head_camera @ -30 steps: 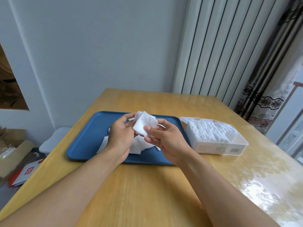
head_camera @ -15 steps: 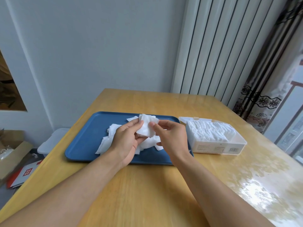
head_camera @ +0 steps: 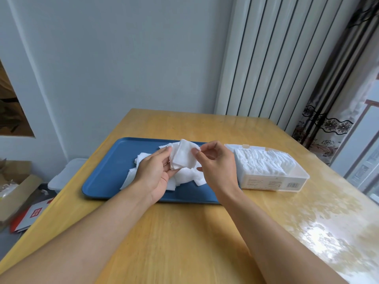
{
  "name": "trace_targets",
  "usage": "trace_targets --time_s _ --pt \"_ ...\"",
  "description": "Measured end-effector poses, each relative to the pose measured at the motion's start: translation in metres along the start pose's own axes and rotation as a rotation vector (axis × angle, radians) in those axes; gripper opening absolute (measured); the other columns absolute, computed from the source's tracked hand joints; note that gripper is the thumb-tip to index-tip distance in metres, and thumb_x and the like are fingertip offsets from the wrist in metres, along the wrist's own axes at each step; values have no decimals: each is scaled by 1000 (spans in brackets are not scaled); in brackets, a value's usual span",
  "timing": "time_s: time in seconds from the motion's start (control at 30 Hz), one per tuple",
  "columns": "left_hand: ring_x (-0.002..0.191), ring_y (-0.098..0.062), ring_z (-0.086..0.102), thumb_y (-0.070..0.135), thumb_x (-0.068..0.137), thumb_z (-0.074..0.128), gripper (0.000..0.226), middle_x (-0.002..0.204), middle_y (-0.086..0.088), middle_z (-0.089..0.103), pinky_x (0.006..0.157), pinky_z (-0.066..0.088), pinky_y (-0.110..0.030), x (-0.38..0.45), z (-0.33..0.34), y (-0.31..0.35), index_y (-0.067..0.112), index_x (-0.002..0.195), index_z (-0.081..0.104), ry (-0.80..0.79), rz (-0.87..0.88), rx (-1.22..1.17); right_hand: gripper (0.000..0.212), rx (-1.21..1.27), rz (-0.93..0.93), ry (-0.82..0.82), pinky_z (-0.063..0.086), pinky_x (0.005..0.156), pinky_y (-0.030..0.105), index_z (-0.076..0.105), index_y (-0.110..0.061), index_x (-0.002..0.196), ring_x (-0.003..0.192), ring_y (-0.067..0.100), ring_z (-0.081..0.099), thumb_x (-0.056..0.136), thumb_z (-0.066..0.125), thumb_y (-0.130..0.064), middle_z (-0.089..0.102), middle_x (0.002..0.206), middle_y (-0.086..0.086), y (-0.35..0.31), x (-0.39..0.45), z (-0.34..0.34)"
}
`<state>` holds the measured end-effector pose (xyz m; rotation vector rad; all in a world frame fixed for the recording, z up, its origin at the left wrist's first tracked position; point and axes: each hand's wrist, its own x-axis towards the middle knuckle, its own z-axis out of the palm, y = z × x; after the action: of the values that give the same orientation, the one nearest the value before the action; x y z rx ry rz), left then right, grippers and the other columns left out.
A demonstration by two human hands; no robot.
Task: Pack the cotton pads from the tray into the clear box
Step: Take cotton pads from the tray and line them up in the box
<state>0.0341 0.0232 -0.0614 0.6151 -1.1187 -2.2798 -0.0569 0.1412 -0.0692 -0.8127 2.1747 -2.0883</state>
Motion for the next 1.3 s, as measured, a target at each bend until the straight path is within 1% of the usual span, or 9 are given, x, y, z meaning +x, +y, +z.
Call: trace_targets --time_s 0.17,0.23,0.37,0.57,0.67,0.83,0.93,1.1,1.3 --pt "99 -27 71 12 103 57 25 118 -23 72 86 59 -35 4 -2 -1 -1 121 67 50 66 143 12 -40 -51 -179 59 69 37 66 -19 87 67 11 63 89 76 -13 69 74 -8 -5 6 -9" --pt "97 -28 70 11 103 55 22 115 -23 73 94 56 -40 2 -1 -3 0 117 69 27 67 177 15 -72 -60 -238 56 63 30 66 -22 89 66 9 62 90 76 -12 68 76 -9 -6 7 -9" --pt "87 -23 70 6 104 50 20 98 -14 75 86 57 -36 -1 1 -4 4 107 69 -14 70 216 16 -125 -57 -218 53 59 30 66 -25 91 65 7 59 90 77 -14 70 86 -3 -7 6 -8" --pt "86 -21 75 10 105 49 23 97 -13 78 78 60 -32 -1 -1 -3 3 107 71 -55 61 263 18 -178 -55 -194 54 64 37 65 -33 90 70 11 63 89 77 -19 73 87 -7 -5 7 -10" --pt "101 -29 74 22 102 59 25 105 -15 78 92 59 -40 -4 0 -4 3 113 70 -103 49 283 17 -198 -53 -176 54 64 33 66 -33 93 68 10 62 89 77 -20 71 88 -8 -3 8 -11" --pt "105 -37 72 -3 89 72 39 102 -10 79 101 54 -53 -5 -1 -9 16 122 65 -156 132 464 28 -290 23 -235 57 78 31 69 -26 122 84 5 65 96 66 -37 66 103 -12 -8 9 -18" --pt "102 -33 74 -1 89 73 48 103 -8 79 97 57 -47 -5 -2 -9 22 129 59 -163 166 494 28 -313 91 -297 54 83 31 73 -20 109 89 2 64 98 61 -43 69 103 -13 -11 9 -20" --pt "100 -28 75 6 91 73 37 108 -12 78 94 59 -43 -8 0 -9 11 126 64 -237 97 480 17 -89 122 -274 45 60 9 75 -16 89 66 -7 61 96 69 -30 71 83 -9 -17 6 -18" --pt "97 -26 77 7 103 58 22 114 -8 76 85 63 -37 0 -5 -9 4 124 62 -159 72 443 31 -452 -1 -119 46 80 18 69 -24 123 95 9 65 100 56 -10 68 114 -7 -14 19 -30"
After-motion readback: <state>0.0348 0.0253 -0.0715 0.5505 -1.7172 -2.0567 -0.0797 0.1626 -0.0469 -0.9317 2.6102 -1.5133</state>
